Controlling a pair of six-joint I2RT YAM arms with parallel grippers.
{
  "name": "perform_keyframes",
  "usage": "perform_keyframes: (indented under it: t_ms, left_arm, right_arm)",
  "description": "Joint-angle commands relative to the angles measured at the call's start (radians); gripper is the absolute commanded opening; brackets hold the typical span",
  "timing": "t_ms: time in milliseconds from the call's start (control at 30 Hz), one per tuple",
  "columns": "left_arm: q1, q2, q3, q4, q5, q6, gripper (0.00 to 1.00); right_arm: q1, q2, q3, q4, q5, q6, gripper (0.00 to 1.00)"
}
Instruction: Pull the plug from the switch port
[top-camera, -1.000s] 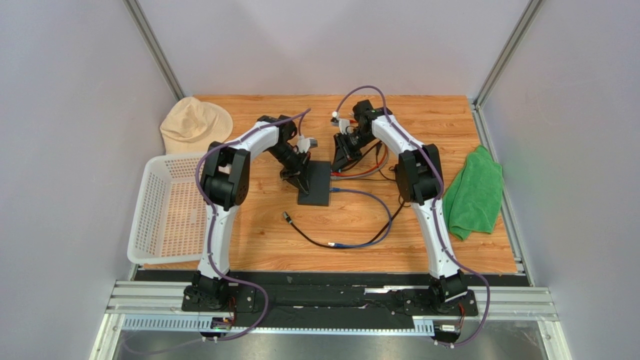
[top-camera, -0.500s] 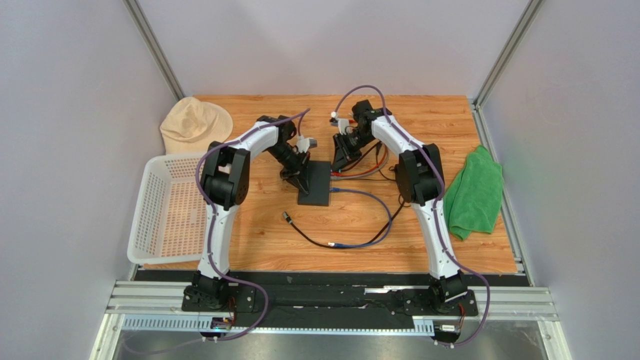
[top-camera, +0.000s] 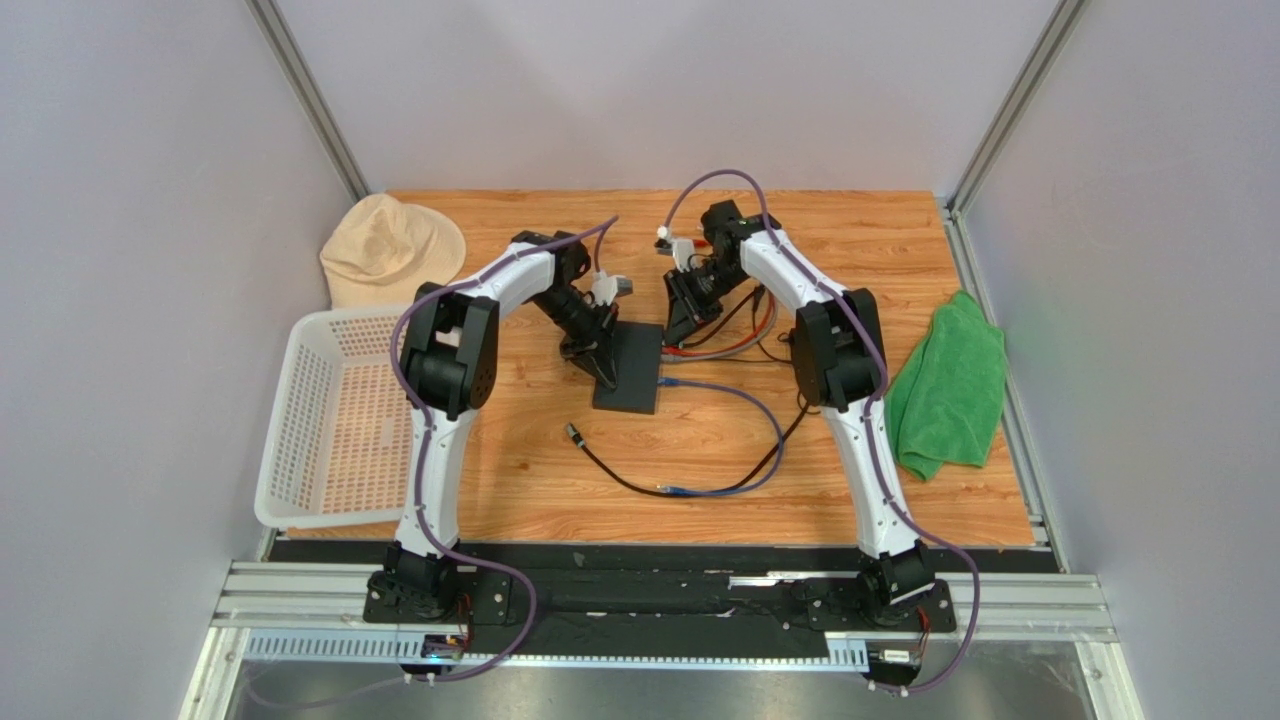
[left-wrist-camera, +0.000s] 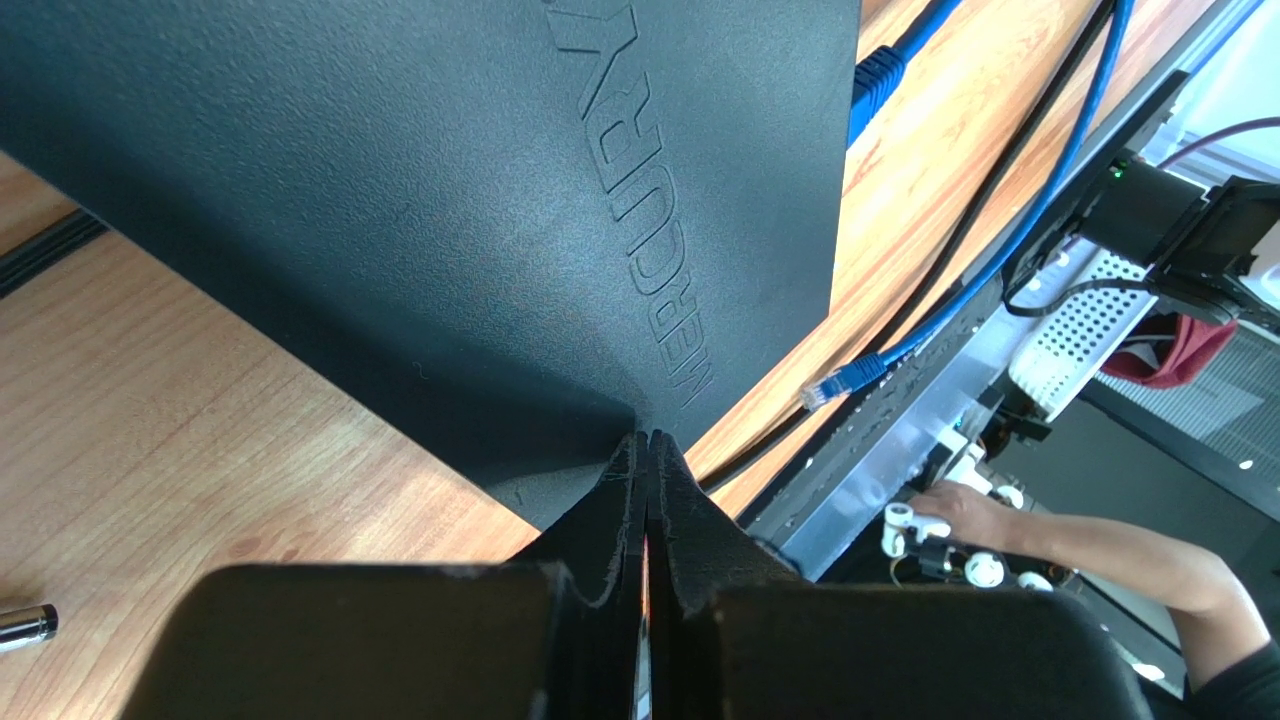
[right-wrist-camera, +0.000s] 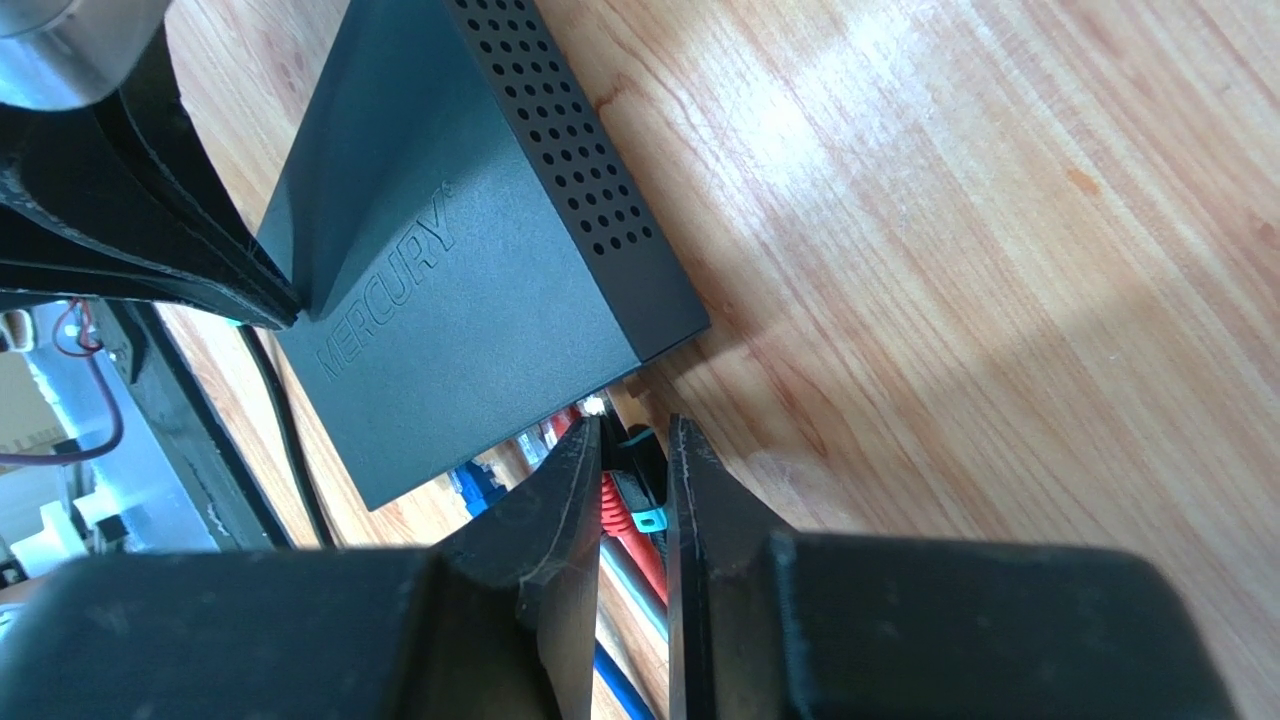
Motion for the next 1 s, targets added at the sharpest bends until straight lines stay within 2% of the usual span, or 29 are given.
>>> perform_keyframes:
  t_ms: [0, 100, 467, 533, 600, 700, 800, 967]
  left_arm:
    - [0.0, 0.054, -0.012, 0.063, -0.137, 0.057, 0.0]
    - [-0.009, 0.056, -0.007, 0.061, -0.154, 0.049, 0.0]
    - [-0.02, 0.056, -0.001, 0.06, -0.176, 0.037, 0.0]
    - [-0.023, 0.057, 0.0, 0.058, -0.182, 0.035, 0.0]
    - [-0.024, 0.057, 0.002, 0.057, -0.186, 0.032, 0.0]
    - [-0.026, 0.059, 0.003, 0.055, -0.191, 0.031, 0.0]
    - [-0.027, 0.06, 0.006, 0.055, -0.196, 0.026, 0.0]
    - [-0.03, 0.057, 0.003, 0.055, -0.2, 0.024, 0.0]
  right_arm:
    - [0.035, 0.056, -0.05, -0.153, 0.243, -0.085, 0.0]
    - [0.032, 0.113, 0.032, -0.276, 0.269, -0.151, 0.0]
    - [-0.002, 0.09, 0.044, -0.258, 0.271, -0.179, 0.0]
    - [-0.008, 0.099, 0.082, -0.284, 0.263, -0.243, 0.0]
    - [-0.008, 0.131, 0.168, -0.412, 0.233, -0.388, 0.0]
    - [-0.006, 0.128, 0.187, -0.413, 0.341, -0.424, 0.0]
    - [-0.006, 0.095, 0.164, -0.41, 0.392, -0.477, 0.0]
    - [-0.011, 0.017, 0.119, -0.332, 0.426, -0.474, 0.0]
